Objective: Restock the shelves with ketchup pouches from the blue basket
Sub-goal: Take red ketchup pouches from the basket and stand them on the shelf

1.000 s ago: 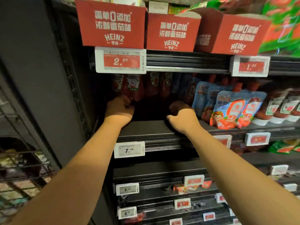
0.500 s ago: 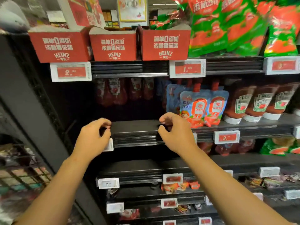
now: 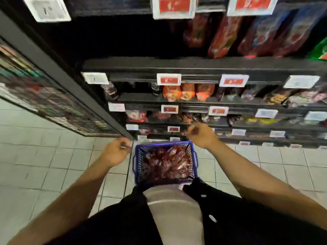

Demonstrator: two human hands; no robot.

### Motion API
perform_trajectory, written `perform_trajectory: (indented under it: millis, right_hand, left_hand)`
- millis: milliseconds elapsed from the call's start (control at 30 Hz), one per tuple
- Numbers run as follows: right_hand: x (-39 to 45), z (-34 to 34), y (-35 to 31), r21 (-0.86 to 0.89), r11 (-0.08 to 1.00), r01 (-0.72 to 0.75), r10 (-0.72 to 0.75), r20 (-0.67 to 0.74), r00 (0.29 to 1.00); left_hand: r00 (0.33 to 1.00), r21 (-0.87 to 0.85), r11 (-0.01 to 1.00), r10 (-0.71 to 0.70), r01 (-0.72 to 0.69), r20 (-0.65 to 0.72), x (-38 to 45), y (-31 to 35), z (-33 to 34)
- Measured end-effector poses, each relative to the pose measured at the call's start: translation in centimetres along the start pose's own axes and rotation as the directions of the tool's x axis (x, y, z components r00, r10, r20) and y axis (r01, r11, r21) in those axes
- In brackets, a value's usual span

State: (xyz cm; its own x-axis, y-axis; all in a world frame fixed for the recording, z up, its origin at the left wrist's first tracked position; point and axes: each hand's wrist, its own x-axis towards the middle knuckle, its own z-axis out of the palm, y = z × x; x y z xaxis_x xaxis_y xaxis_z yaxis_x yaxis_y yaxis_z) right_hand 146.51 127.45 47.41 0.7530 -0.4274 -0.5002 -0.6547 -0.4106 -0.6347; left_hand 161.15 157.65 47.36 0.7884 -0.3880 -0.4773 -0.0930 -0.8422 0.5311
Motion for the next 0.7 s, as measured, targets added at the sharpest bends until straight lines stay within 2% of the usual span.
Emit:
perform_trajectory:
  millis: [67,133,233,367,533,700]
  right_hand:
    - [-1.2,2.6,4.0,0.031,0.990,-0.137,0.133,0.094,0.987]
    - [-2.2,4.7,7.1,0.074,0.961,-0.265,0.254,0.128,0.959]
    - [-2.9,7.2,10.0,0.171,0.893,-0.416,0.403,0.103,0.909]
    - [-2.4,11.0,13.0,0.278,0.783,-0.556,0.536,0.149,0.831]
    - [0.6,16.8,17.1,0.380,0.705,-0.599,0.567,0.205,0.798]
    - [6.1,24.1,21.7,0.460,0.516,-0.723,0.660,0.325,0.677]
  left_hand:
    - [0.978,0.118,0.986,-0.138,0.120,0.156,-2.1,-2.8,3.2]
    - [0.950,0.178,0.968,-0.216,0.178,0.227,-3.7,-5.0,5.8]
    - [0.910,0.077,0.942,-0.336,0.327,0.242,-5.4,-7.5,8.3]
    - [0.866,0.027,0.900,-0.427,0.436,0.259,-5.7,-9.6,11.5]
    - [0.823,0.030,0.871,-0.474,0.490,0.313,-2.8,-12.2,17.7]
    - [0.823,0.047,0.907,-0.400,0.418,0.403,3.2,-15.8,25.2]
